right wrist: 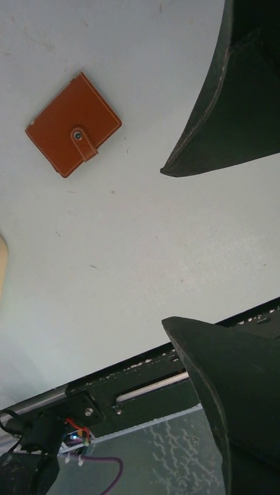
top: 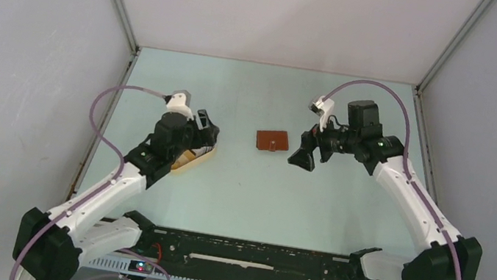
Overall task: Put the credit cards into the card holder
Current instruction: Pick up the card holder from the center of the board.
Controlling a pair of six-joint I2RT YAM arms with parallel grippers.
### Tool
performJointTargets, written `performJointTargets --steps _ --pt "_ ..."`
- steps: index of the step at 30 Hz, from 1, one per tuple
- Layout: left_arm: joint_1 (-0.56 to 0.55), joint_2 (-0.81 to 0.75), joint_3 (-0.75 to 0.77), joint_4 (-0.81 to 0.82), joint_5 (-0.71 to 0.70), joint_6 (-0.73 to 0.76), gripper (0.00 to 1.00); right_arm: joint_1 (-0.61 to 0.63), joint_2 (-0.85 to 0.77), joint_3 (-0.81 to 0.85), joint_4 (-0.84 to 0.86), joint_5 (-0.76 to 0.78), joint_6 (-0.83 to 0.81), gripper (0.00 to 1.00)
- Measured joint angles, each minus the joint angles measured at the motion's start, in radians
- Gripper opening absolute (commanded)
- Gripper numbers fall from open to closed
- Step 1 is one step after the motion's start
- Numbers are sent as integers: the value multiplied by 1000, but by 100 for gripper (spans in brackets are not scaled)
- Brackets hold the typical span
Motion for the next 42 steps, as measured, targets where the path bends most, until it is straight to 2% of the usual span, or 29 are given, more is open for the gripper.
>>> performJointTargets --steps 3,5,9,12,16,20,26,30,42 --pt "0 58 2 90 109 -10 75 -24 67 0 19 -24 38 96" --pt "0 119 8 131 187 -14 73 -40 118 0 31 -35 66 91" --pt "0 219 21 176 314 -24 72 -48 266 41 29 -47 121 73" --pt "0 237 20 187 378 -39 72 -47 448 204 -11 -50 156 63" --pt "0 187 0 230 405 -51 72 -31 676 438 -42 4 190 62" --pt "0 106 -48 246 407 -52 72 14 808 563 -84 138 231 60" --pt "0 38 -108 249 392 -53 72 116 853 599 -112 366 311 58" --pt "0 13 -129 248 383 -61 72 157 869 615 -112 463 356 54" --pt "0 -19 -178 270 382 -89 72 178 966 650 -110 611 425 53"
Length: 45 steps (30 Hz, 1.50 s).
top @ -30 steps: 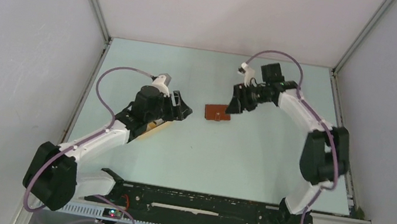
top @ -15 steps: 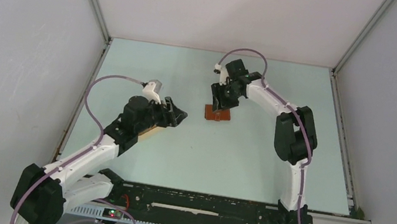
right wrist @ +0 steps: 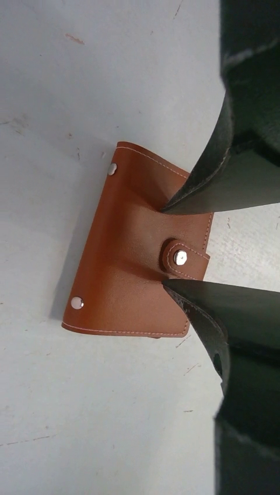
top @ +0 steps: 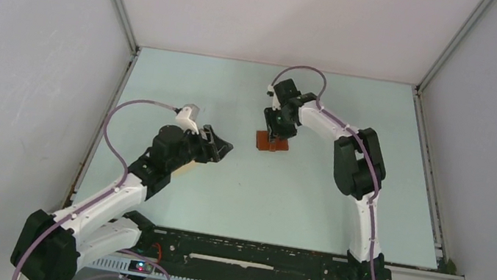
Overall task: Put the credit cards into the card holder
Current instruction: Pick up the card holder from the center of the board.
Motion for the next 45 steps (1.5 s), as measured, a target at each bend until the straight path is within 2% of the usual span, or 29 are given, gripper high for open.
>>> performJointTargets --steps 5,12,19,26,33,40,45 --pt "0 -1 -10 14 0 -13 72 15 10 10 2 40 0 47" --pt "0 -27 -17 18 3 -18 72 50 8 1 17 121 -28 46" --pt "0 -60 -53 24 11 -40 72 92 -42 -86 93 205 -70 47" --pt "0 -76 -75 28 23 -59 72 98 -79 -143 114 216 -84 50" --pt "0 -79 -76 42 31 -74 71 98 -111 -191 110 185 -85 48" --pt "0 -86 -78 49 35 -86 71 98 -113 -203 122 156 -88 40" --pt "0 -87 -82 64 44 -94 71 92 -127 -226 141 128 -104 26"
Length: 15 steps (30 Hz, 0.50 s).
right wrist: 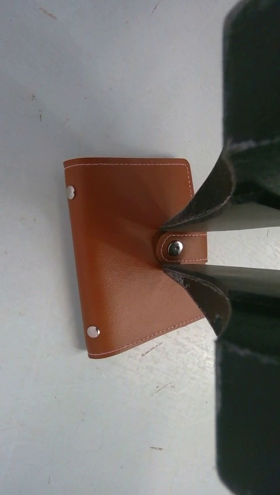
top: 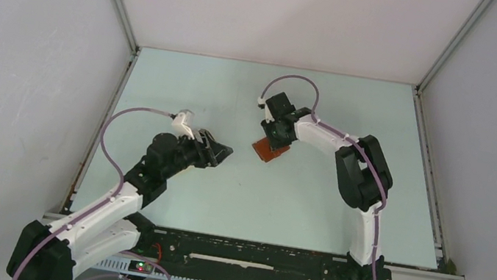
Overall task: Put the credit cards into the card holder
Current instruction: Pick up the card holder from the center of the board.
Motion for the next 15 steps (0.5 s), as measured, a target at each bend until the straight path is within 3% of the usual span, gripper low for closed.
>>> performJointTargets --steps 9,15 --pt "0 16 -48 76 61 -25 71 -22 -51 -74 27 -87 -72 0" --pt "-3 20 -90 148 95 -44 72 -53 -114 -149 8 -187 -192 0"
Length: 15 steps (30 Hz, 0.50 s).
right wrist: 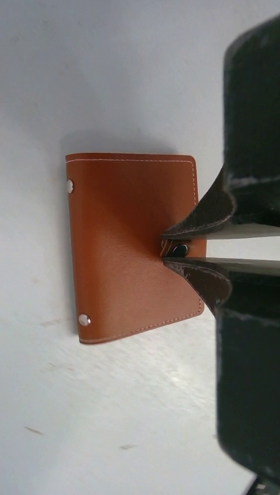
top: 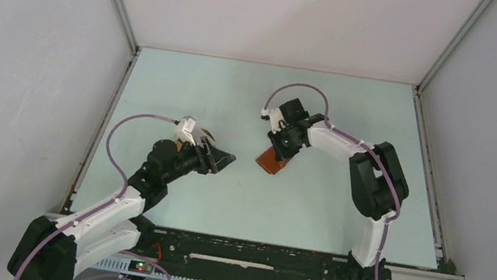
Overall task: Put the credit cards into the card holder
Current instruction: Pick up the card holder from the center of the board.
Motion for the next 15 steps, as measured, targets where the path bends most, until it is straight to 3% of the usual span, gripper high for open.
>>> performJointTargets --steps 9,15 --pt "-26 55 -44 170 77 -18 74 -148 -221 -103 -65 -355 -269 0" --pt "-87 137 -45 282 120 -32 76 -158 -349 -205 -66 -547 -474 0"
